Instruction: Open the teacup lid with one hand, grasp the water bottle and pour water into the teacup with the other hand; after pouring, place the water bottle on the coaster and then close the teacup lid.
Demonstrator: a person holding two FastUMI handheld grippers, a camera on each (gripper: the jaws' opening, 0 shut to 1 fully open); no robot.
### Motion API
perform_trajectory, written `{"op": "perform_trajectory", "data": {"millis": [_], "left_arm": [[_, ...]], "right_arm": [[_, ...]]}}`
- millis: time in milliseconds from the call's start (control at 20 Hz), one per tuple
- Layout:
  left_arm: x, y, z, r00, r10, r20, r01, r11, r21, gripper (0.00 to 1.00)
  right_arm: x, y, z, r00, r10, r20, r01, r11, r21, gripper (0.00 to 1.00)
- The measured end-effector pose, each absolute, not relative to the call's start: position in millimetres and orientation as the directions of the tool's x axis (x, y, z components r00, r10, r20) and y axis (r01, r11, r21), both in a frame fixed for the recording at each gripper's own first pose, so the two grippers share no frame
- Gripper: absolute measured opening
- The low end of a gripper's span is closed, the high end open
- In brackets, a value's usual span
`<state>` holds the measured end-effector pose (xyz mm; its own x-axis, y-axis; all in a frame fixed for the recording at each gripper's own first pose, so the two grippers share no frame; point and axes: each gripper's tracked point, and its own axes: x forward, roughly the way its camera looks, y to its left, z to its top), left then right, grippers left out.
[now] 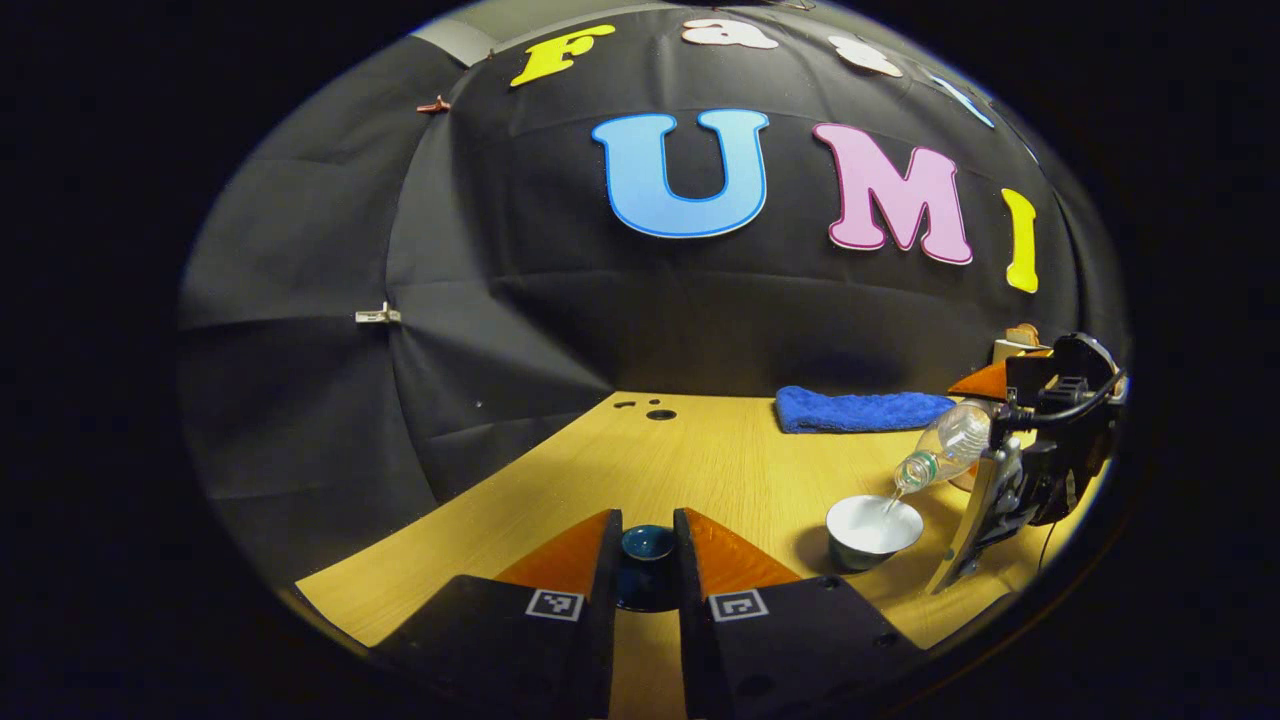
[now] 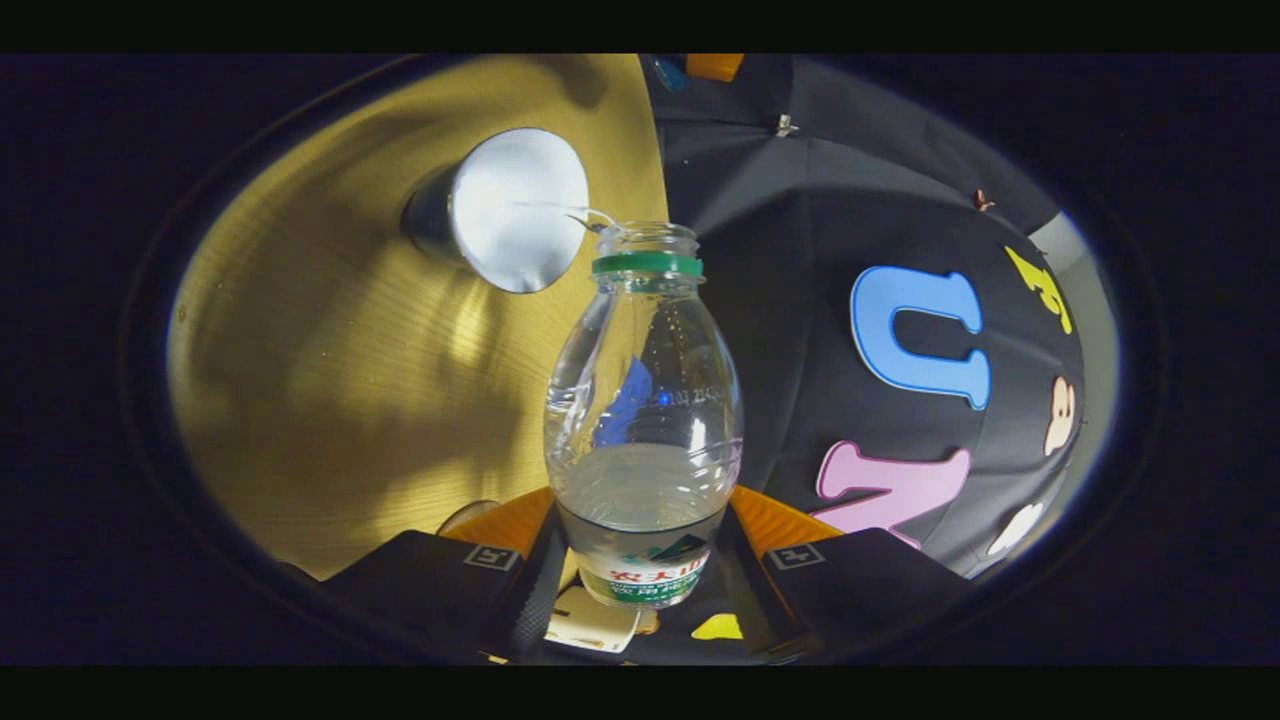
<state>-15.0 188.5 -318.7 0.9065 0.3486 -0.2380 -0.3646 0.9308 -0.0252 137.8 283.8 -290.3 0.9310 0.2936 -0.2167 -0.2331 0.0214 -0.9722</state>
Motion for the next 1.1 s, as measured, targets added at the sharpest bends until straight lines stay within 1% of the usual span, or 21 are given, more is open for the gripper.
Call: {"op": "perform_trajectory", "data": {"millis": [250, 500, 550, 600, 1050, 1100], "left_arm": [[-16.7, 186.0, -317.3, 0.910, 0.347, -0.227, -0.364, 0.930, -0.038, 0.31], [-18.2, 183.2, -314.9, 0.915, 0.343, -0.215, -0.356, 0.934, -0.025, 0.31], [-18.7, 182.7, -314.8, 0.915, 0.342, -0.214, -0.354, 0.935, -0.021, 0.35], [-18.7, 181.6, -316.7, 0.916, 0.340, -0.215, -0.352, 0.936, -0.020, 0.31], [-19.5, 175.8, -314.1, 0.923, 0.327, -0.204, -0.334, 0.943, 0.003, 0.31], [-20.0, 175.4, -314.4, 0.922, 0.327, -0.204, -0.334, 0.943, 0.003, 0.27]], "right_arm": [[138.6, 288.3, -288.3, 0.926, 0.315, -0.206, -0.206, -0.034, -0.978, 0.74], [141.4, 291.8, -283.7, 0.922, 0.347, -0.169, -0.145, -0.096, -0.985, 0.74], [141.5, 292.5, -282.3, 0.922, 0.352, -0.163, -0.134, -0.106, -0.985, 0.74], [143.9, 292.3, -279.4, 0.921, 0.356, -0.156, -0.123, -0.112, -0.986, 0.74], [154.6, 301.0, -265.6, 0.908, 0.406, -0.101, -0.038, -0.160, -0.986, 0.74], [155.6, 301.0, -262.9, 0.907, 0.411, -0.091, -0.026, -0.161, -0.987, 0.74]]}}
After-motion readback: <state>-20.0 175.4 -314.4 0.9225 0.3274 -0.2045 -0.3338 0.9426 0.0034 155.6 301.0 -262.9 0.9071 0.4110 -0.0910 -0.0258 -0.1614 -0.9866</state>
